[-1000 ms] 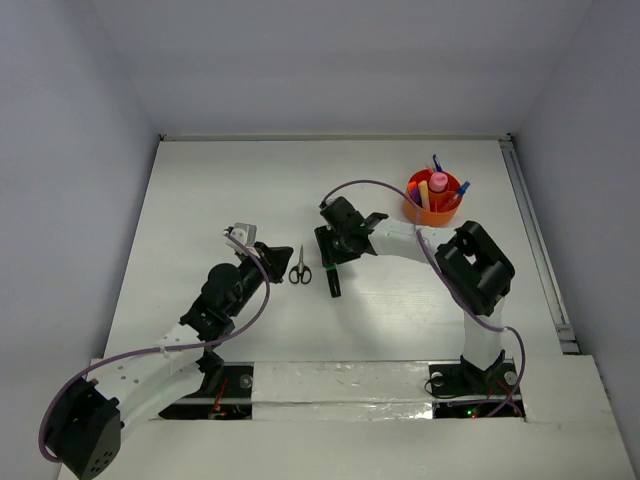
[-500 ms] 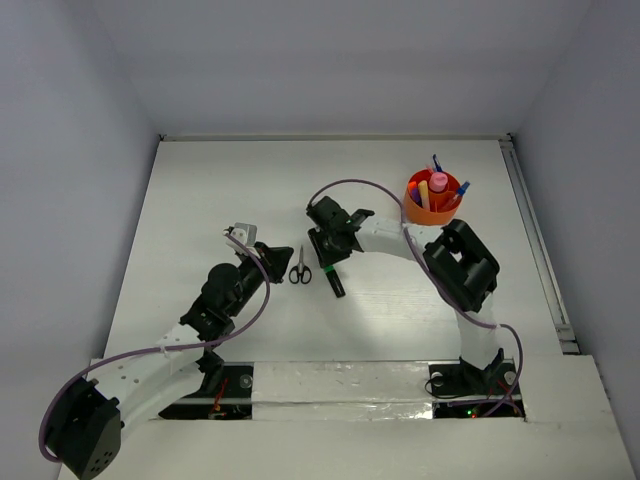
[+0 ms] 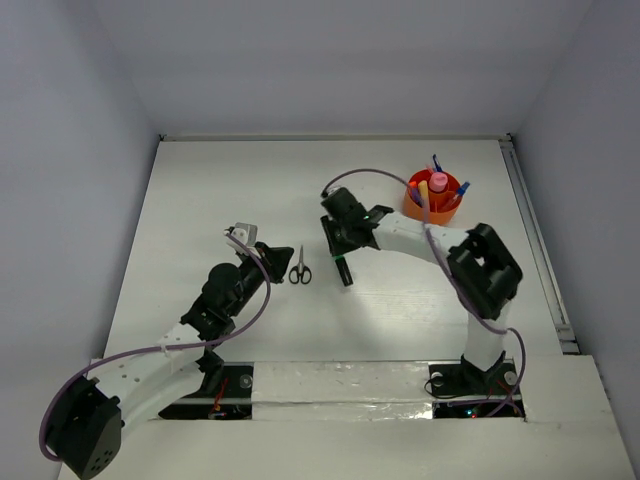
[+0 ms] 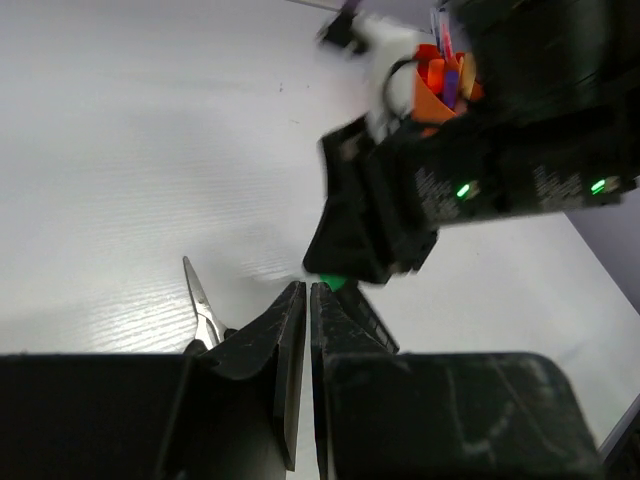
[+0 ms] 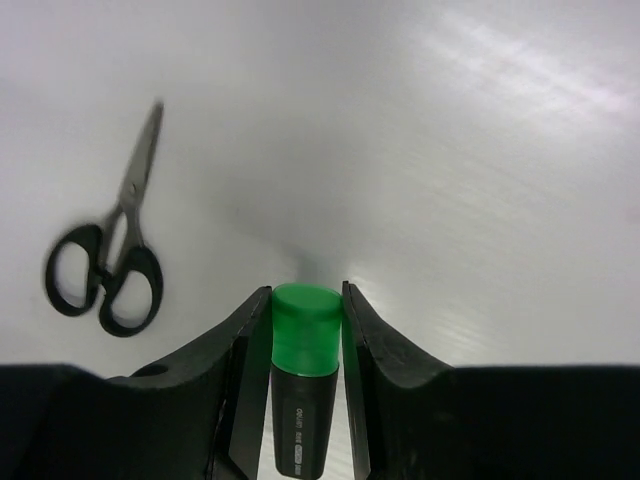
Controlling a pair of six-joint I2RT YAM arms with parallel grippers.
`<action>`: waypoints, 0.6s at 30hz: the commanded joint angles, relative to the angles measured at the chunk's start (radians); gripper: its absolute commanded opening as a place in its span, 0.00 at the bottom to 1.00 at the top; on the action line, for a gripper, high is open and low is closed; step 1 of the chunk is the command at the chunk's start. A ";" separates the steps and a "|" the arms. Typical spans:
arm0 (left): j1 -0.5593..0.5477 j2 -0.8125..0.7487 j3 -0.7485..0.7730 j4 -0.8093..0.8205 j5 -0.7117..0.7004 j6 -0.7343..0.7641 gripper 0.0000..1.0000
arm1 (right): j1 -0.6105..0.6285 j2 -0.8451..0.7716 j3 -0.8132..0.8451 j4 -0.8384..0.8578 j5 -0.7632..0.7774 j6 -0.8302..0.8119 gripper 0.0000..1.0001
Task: Sort the stationery into containers
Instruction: Pick up the pen from the center of the board, then place the pen in the storage box.
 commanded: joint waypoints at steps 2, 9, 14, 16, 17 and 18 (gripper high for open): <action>-0.008 -0.006 0.019 0.053 0.006 -0.002 0.03 | -0.116 -0.279 -0.073 0.246 0.117 -0.008 0.09; -0.008 0.001 0.019 0.064 0.024 -0.008 0.04 | -0.289 -0.532 -0.332 0.713 0.367 -0.064 0.09; -0.008 -0.008 0.014 0.067 0.024 -0.013 0.03 | -0.386 -0.580 -0.454 0.883 0.481 -0.115 0.07; -0.008 -0.010 0.014 0.067 0.024 -0.013 0.03 | -0.408 -0.565 -0.466 0.937 0.515 -0.149 0.07; -0.008 -0.013 0.011 0.070 0.024 -0.011 0.03 | -0.408 -0.562 -0.472 0.960 0.533 -0.165 0.06; -0.008 -0.011 0.010 0.071 0.026 -0.011 0.04 | -0.408 -0.559 -0.492 1.019 0.551 -0.184 0.06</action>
